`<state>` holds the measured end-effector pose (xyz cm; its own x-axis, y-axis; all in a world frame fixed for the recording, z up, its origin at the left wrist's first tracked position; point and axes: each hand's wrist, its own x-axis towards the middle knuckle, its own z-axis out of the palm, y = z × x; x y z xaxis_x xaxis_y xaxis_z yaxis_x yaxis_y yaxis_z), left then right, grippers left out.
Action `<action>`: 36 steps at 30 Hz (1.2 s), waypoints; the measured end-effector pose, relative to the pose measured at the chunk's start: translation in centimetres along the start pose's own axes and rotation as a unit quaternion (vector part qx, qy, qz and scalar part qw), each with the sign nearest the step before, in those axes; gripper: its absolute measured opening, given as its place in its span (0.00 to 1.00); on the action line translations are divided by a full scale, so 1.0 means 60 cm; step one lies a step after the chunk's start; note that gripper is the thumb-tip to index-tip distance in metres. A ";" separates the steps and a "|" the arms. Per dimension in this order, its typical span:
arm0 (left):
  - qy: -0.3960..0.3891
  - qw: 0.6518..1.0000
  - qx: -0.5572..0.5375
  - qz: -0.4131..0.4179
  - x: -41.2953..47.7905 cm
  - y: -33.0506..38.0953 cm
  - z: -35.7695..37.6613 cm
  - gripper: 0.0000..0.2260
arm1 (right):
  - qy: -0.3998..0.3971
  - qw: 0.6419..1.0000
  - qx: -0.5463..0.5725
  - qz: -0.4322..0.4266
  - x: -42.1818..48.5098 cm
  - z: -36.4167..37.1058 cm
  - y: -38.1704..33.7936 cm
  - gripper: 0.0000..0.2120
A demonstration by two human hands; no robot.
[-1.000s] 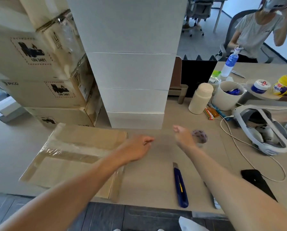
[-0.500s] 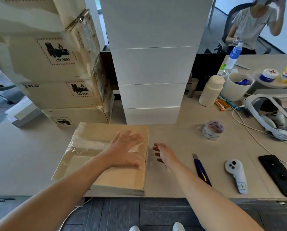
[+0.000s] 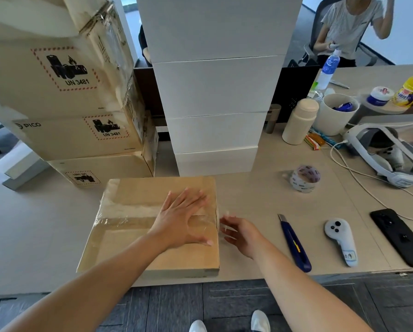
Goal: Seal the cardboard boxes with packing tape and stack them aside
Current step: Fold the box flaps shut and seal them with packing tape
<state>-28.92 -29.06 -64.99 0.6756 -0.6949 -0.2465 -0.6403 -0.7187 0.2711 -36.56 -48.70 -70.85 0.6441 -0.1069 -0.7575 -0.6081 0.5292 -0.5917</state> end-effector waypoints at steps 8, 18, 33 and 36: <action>0.039 0.999 0.004 -0.012 0.009 0.012 0.014 0.52 | 0.080 0.993 -0.086 -0.023 0.007 0.017 -0.020 0.03; 0.047 0.999 0.013 -0.009 0.011 0.008 0.019 0.51 | 0.149 0.967 -0.112 -0.171 0.000 0.035 0.025 0.18; 0.043 0.998 0.019 -0.033 0.018 0.018 0.018 0.56 | -0.001 0.986 -0.055 -0.156 -0.052 0.089 0.001 0.22; 0.048 0.998 0.011 -0.043 0.023 0.017 0.018 0.59 | 0.003 0.994 -0.067 -0.091 -0.035 0.089 -0.015 0.32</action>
<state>-29.00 -30.78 -66.04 0.7597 -0.6254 -0.1784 -0.5853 -0.7770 0.2316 -34.88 -44.45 -67.23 0.7457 -0.1960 -0.6367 -0.5392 0.3836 -0.7497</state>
